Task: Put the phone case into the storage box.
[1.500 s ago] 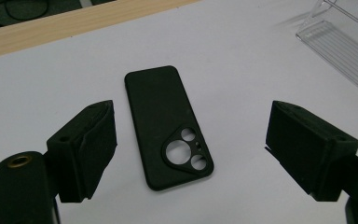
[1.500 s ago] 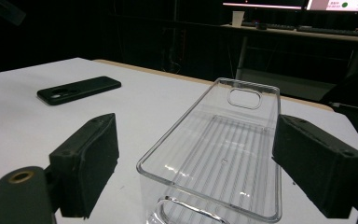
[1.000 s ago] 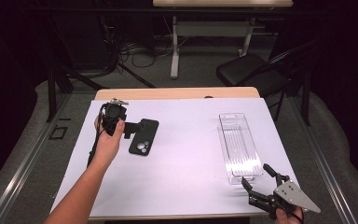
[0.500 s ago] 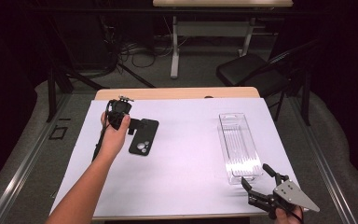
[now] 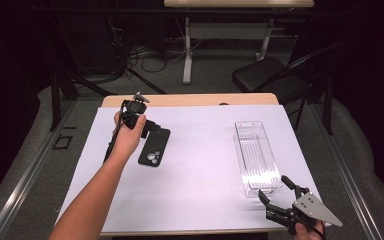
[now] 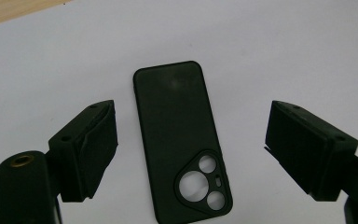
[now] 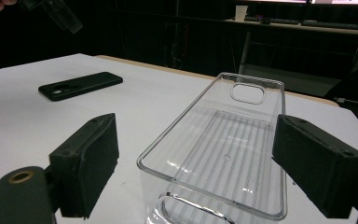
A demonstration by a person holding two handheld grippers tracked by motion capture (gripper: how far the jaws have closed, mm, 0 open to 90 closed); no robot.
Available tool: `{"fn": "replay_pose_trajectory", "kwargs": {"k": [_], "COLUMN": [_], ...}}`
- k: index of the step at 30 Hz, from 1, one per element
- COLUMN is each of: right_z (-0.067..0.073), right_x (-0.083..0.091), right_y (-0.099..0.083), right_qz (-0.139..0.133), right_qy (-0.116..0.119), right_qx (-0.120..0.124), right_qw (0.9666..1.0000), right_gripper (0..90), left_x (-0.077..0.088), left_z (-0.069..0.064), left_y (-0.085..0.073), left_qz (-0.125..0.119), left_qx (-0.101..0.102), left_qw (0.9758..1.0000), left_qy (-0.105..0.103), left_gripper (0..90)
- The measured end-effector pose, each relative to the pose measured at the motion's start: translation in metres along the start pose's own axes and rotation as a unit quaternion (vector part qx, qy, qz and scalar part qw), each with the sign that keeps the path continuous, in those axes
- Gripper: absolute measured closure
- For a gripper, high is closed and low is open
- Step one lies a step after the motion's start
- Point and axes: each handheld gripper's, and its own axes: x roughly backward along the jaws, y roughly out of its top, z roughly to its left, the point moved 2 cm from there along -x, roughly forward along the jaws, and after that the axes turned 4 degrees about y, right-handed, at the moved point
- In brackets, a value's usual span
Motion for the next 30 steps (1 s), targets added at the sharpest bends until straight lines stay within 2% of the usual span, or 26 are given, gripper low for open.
{"fn": "replay_pose_trajectory", "kwargs": {"k": [7, 12, 16, 19, 22, 28, 30], "right_z": [0.0, 0.0, 0.0, 0.0, -0.001, 0.0, 0.0], "right_x": [0.0, -0.001, -0.001, -0.001, -0.001, -0.002, -0.002], "right_y": [0.0, 0.0, 0.0, -0.001, -0.001, -0.001, -0.001], "right_qz": [0.0, 0.0, 0.0, 0.001, 0.0, 0.0, 0.002], "right_qy": [0.001, 0.002, 0.003, 0.002, 0.002, 0.004, 0.004], "right_qx": [0.001, 0.001, -0.001, 0.0, -0.001, 0.0, 0.002], "right_qw": [1.0, 1.0, 1.0, 1.0, 1.0, 1.0, 1.0], "right_gripper": [13.9, 13.8, 13.9, 13.9, 13.8, 13.9, 13.9], "left_x": [-0.001, -0.008, -0.015, -0.018, -0.023, -0.037, -0.041], "left_z": [-0.001, 0.0, 0.001, 0.003, 0.005, 0.011, 0.012], "left_y": [0.012, 0.017, 0.02, 0.021, 0.021, 0.019, 0.019], "left_qz": [0.026, 0.042, 0.059, 0.056, 0.066, 0.093, 0.101], "left_qx": [-0.005, 0.008, 0.01, 0.01, 0.014, 0.01, 0.014], "left_qw": [0.9995, 0.999, 0.9981, 0.998, 0.9973, 0.9951, 0.9942], "left_qy": [0.016, 0.013, 0.016, 0.028, 0.029, 0.032, 0.033], "left_gripper": [17.1, 17.1, 17.3, 17.3, 17.2, 17.5, 17.5]}}
